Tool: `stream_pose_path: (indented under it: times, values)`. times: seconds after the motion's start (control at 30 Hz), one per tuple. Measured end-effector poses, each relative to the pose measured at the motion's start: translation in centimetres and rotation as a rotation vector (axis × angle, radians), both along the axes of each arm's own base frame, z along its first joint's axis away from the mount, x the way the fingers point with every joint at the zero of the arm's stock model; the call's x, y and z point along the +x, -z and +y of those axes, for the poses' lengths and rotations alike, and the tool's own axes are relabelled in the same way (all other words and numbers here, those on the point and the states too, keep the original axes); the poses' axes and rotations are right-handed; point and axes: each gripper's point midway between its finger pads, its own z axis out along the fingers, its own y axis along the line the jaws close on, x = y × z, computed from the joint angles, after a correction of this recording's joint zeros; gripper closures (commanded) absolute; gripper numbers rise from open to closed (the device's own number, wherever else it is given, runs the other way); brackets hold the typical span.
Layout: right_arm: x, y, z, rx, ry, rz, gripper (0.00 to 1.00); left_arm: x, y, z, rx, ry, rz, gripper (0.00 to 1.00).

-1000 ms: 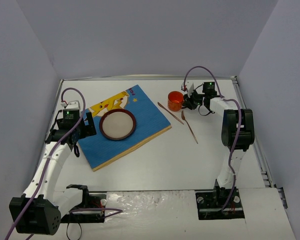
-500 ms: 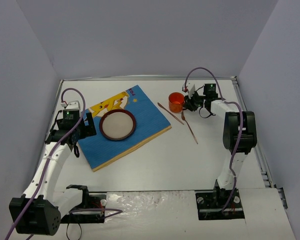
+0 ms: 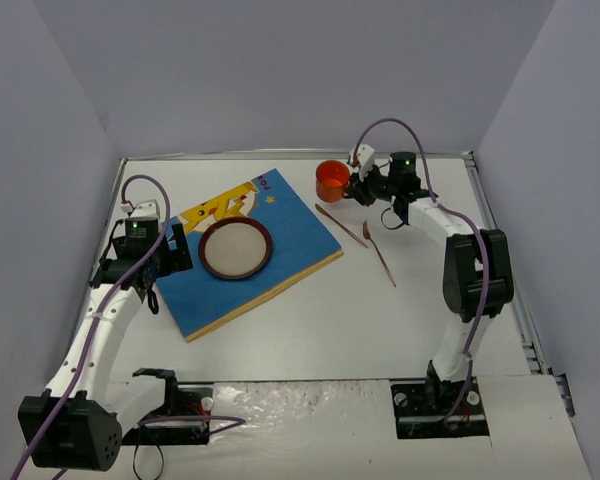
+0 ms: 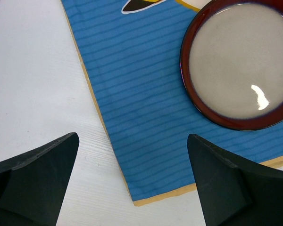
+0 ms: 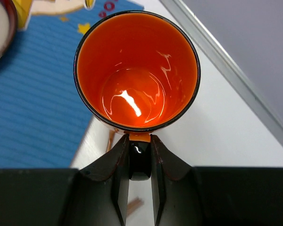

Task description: Set the dinner table for one person

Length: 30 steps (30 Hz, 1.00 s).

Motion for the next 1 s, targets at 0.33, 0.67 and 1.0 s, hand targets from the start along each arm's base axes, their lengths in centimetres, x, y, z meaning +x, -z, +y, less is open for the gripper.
stream_pose_path:
  times: [0.33, 0.67, 1.0]
  values:
    - [4.0, -3.3, 9.6, 0.069, -0.089, -0.094, 1.00, -0.1, -0.2, 0.2, 0.008, -0.008, -0.005, 0.03]
    - [6.7, 0.4, 13.6, 0.053, -0.077, -0.054, 1.00, -0.2, -0.1, 0.5, 0.022, -0.021, 0.001, 0.03]
    - [8.1, 2.9, 16.5, 0.047, -0.075, -0.022, 1.00, -0.2, 0.0, 0.5, 0.021, -0.021, 0.003, 0.03]
